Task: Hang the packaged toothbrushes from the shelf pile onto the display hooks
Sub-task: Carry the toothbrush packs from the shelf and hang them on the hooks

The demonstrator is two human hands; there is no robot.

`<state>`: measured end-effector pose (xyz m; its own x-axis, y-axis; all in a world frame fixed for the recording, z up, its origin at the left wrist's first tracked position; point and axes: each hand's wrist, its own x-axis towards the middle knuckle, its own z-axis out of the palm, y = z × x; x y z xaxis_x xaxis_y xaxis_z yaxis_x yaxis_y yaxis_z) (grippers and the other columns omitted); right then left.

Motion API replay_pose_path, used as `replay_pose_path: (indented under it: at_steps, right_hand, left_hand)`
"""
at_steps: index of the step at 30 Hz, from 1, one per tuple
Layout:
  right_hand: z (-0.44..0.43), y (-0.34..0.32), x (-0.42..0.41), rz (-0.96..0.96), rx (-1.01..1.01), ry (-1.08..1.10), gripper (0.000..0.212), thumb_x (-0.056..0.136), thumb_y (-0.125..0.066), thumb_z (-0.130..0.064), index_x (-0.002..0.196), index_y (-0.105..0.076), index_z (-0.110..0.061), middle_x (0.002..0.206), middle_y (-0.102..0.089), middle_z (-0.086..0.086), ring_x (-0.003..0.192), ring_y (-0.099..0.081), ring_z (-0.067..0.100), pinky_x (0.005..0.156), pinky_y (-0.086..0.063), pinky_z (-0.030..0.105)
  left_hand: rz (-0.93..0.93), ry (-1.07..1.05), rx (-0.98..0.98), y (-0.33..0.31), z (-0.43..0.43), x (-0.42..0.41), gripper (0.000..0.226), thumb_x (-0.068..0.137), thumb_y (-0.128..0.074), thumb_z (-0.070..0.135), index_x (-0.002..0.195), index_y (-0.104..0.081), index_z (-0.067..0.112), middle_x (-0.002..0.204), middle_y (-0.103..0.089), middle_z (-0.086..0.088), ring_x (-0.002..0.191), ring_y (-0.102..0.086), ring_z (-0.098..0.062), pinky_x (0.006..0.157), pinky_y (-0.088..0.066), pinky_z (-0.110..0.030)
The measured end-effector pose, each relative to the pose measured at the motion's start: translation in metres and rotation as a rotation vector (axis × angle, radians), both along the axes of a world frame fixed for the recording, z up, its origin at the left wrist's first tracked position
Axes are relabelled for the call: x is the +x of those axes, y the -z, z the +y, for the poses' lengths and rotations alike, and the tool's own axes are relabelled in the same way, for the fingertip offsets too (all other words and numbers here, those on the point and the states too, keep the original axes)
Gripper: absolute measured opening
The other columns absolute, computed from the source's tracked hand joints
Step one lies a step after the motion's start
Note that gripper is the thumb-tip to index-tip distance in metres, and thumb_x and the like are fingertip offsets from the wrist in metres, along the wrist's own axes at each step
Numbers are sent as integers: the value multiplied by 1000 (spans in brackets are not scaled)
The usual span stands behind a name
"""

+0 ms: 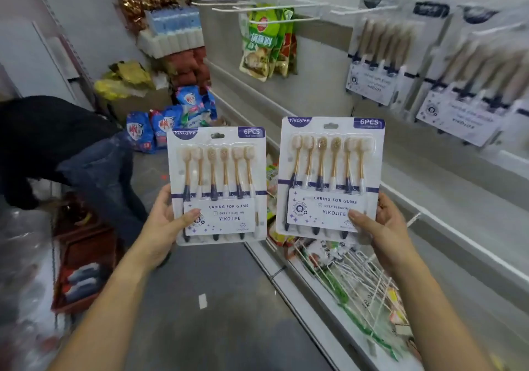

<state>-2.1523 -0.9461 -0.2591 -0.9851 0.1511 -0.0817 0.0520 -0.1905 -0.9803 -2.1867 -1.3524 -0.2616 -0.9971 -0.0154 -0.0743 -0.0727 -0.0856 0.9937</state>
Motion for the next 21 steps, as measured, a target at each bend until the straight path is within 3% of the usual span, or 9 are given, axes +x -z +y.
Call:
replay_pose_path:
  at_steps: [3, 6, 9, 13, 15, 17, 19, 21]
  right_hand:
    - [7, -9, -14, 14, 34, 71, 71, 63, -83, -23, 129, -57, -22, 118, -75, 6, 105, -73, 28, 88, -60, 46]
    - [19, -19, -24, 17, 59, 168, 71, 61, -87, -25, 126, -58, -23, 117, -75, 6, 106, -72, 30, 87, -61, 45]
    - [22, -30, -25, 16, 78, 271, 88, 49, -97, -45, 125, -59, -24, 118, -74, 7, 106, -72, 30, 88, -60, 46]
    - [11, -45, -22, 2, 136, 448, 94, 42, -95, -58, 123, -59, -28, 114, -76, 2, 101, -74, 23, 85, -62, 40]
    - [2, -52, -18, 13, 141, 547, 74, 56, -91, -40, 122, -60, -28, 112, -76, 1, 100, -74, 23, 83, -62, 37]
    - [-10, -56, -14, 25, 138, 638, 64, 63, -83, -24, 122, -60, -27, 111, -76, 2, 100, -74, 23, 79, -62, 31]
    - [-24, -61, -11, 20, 137, 720, 68, 62, -83, -22, 125, -59, -26, 113, -76, 1, 101, -74, 22, 82, -62, 32]
    - [-36, -68, -8, 38, 139, 786, 67, 64, -82, -16, 126, -60, -25, 114, -76, 1, 103, -74, 21, 86, -60, 35]
  left_hand:
    - [54, 53, -5, -9, 13, -39, 72, 80, -72, 5, 144, -43, 24, 128, -71, -5, 118, -68, -29, 85, -62, -38]
    - [108, 126, 10, -17, 34, -78, 68, 82, -68, 2, 141, -47, 27, 129, -70, -6, 118, -68, -29, 92, -60, -46]
    - [136, 193, 35, -24, 52, -121, 64, 79, -68, 2, 131, -55, 37, 128, -71, -4, 118, -67, -28, 93, -58, -47]
    - [177, 328, 44, -30, 70, -173, 70, 78, -69, 2, 138, -52, 34, 132, -69, -5, 121, -66, -26, 94, -58, -44]
    - [186, 396, 64, -37, 79, -199, 69, 78, -76, 4, 135, -53, 35, 131, -70, -4, 116, -70, -19, 87, -61, -34]
    - [172, 497, 60, -46, 85, -222, 75, 72, -92, 20, 134, -55, 39, 129, -71, -6, 115, -70, -21, 89, -61, -41]
    - [143, 573, 54, -56, 91, -242, 79, 62, -94, 33, 130, -57, 49, 127, -72, -3, 116, -70, -22, 94, -57, -48]
    - [166, 603, 77, -65, 98, -256, 70, 72, -90, 20, 124, -59, 54, 124, -73, 3, 114, -70, -17, 91, -60, -37]
